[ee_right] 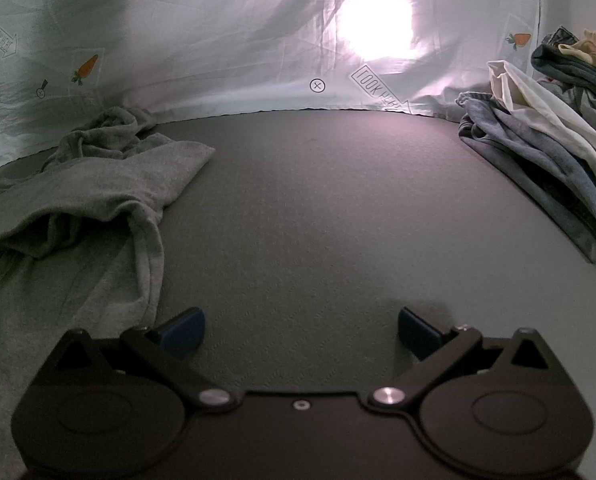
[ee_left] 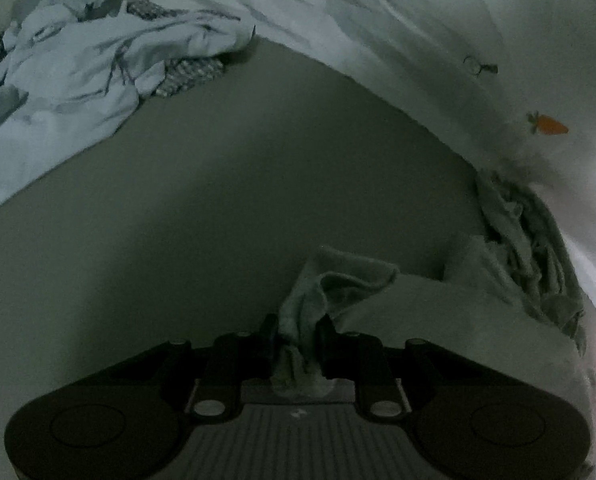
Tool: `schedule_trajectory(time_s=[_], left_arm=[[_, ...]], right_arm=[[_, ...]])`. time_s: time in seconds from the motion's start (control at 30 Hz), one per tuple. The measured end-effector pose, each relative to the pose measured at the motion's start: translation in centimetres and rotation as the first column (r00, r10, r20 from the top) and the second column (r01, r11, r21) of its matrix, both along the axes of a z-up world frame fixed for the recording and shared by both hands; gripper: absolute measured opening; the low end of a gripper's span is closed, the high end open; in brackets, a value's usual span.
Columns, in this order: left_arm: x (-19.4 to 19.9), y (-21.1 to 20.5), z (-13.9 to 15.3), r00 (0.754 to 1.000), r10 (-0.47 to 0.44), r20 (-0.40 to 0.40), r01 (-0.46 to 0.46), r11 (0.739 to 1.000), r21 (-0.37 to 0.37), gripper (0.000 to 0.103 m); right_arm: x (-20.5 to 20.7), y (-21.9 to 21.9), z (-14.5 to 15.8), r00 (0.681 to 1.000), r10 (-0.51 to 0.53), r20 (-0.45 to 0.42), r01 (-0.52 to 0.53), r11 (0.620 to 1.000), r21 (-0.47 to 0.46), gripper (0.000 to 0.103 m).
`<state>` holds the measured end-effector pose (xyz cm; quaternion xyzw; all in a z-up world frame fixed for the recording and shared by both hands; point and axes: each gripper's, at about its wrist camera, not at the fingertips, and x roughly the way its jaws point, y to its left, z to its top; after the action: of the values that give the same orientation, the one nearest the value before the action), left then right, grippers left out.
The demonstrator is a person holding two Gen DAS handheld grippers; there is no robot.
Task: Fold clothes
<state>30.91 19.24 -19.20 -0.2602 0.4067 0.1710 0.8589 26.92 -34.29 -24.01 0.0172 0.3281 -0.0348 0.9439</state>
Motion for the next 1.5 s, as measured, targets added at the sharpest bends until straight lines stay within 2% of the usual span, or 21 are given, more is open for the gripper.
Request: schedule_trajectory(time_s=[0.13,0.3,0.47,0.6,0.7,0.8,0.83,0.93,1.0,1.03,1.1,1.27,1.4,1.5], left_arm=[[-0.1,-0.2,0.0,0.999,-0.038,0.010,0.038,0.999,0.022,0.024],[0.3,-0.2,0.5,0.999,-0.031,0.014,0.032,0.998,-0.056,0.023],[1.0,-2.8,2.7,0.988,-0.113,0.104,0.125,0.986,-0.113,0.023],[2.3,-6.3,4.7,0.959,-0.213,0.186,0.247,0.952,-0.184,0.023],[3.8,-9.5,5.2,0.926,-0.309,0.216,0.358,0.900,-0.249,0.023],[5.3,-13.3,4.8,0.880,-0.436,0.188,0.471,0.853,-0.226,0.024],[5.8,-14.3,4.3,0.869,-0.466,0.166,0.493,0.841,-0.224,0.029],[7.3,-16.2,1.7,0.856,-0.513,0.067,0.510,0.815,-0.277,0.058],[7.5,-16.6,0.6,0.862,-0.506,0.043,0.494,0.817,-0.296,0.059],[7.5,-16.7,0.4,0.860,-0.508,0.045,0.496,0.815,-0.298,0.063],[7.5,-16.9,0.4,0.851,-0.522,0.054,0.513,0.805,-0.299,0.070],[7.7,-17.0,0.2,0.841,-0.537,0.061,0.530,0.797,-0.291,0.077],[8.1,-17.1,0.4,0.834,-0.549,0.053,0.540,0.793,-0.283,0.079],[7.9,-16.8,1.5,0.832,-0.551,0.054,0.544,0.795,-0.267,0.080]], right_arm=[[0.0,0.0,0.0,1.000,0.000,0.000,0.000,1.000,0.000,0.103],[0.0,-0.1,0.0,1.000,0.001,0.000,-0.001,1.000,0.003,0.103],[0.0,-0.1,0.0,1.000,0.001,0.000,-0.001,1.000,0.005,0.103],[0.0,-0.2,0.0,1.000,0.001,0.000,-0.001,1.000,0.005,0.103],[0.0,-0.2,0.1,1.000,0.001,0.000,-0.001,1.000,0.006,0.103],[0.0,-0.2,0.1,1.000,0.001,0.000,-0.001,1.000,0.007,0.103],[0.0,-0.2,0.1,1.000,0.002,0.000,-0.002,1.000,0.008,0.103],[0.1,-0.3,0.1,1.000,0.003,0.000,-0.003,1.000,0.009,0.103],[0.1,-0.3,0.1,1.000,0.003,0.000,-0.003,1.000,0.009,0.103],[0.1,-0.3,0.1,1.000,0.003,-0.001,-0.003,1.000,0.009,0.103],[0.2,-0.4,0.1,1.000,0.003,-0.004,-0.003,1.000,0.007,0.103],[0.8,-0.2,0.3,0.999,-0.032,-0.016,0.032,0.999,0.010,0.103],[2.2,0.1,0.9,0.992,-0.096,-0.079,0.097,0.995,0.016,0.103],[4.0,-0.5,1.9,0.983,-0.082,-0.165,0.093,0.994,0.062,0.102]])
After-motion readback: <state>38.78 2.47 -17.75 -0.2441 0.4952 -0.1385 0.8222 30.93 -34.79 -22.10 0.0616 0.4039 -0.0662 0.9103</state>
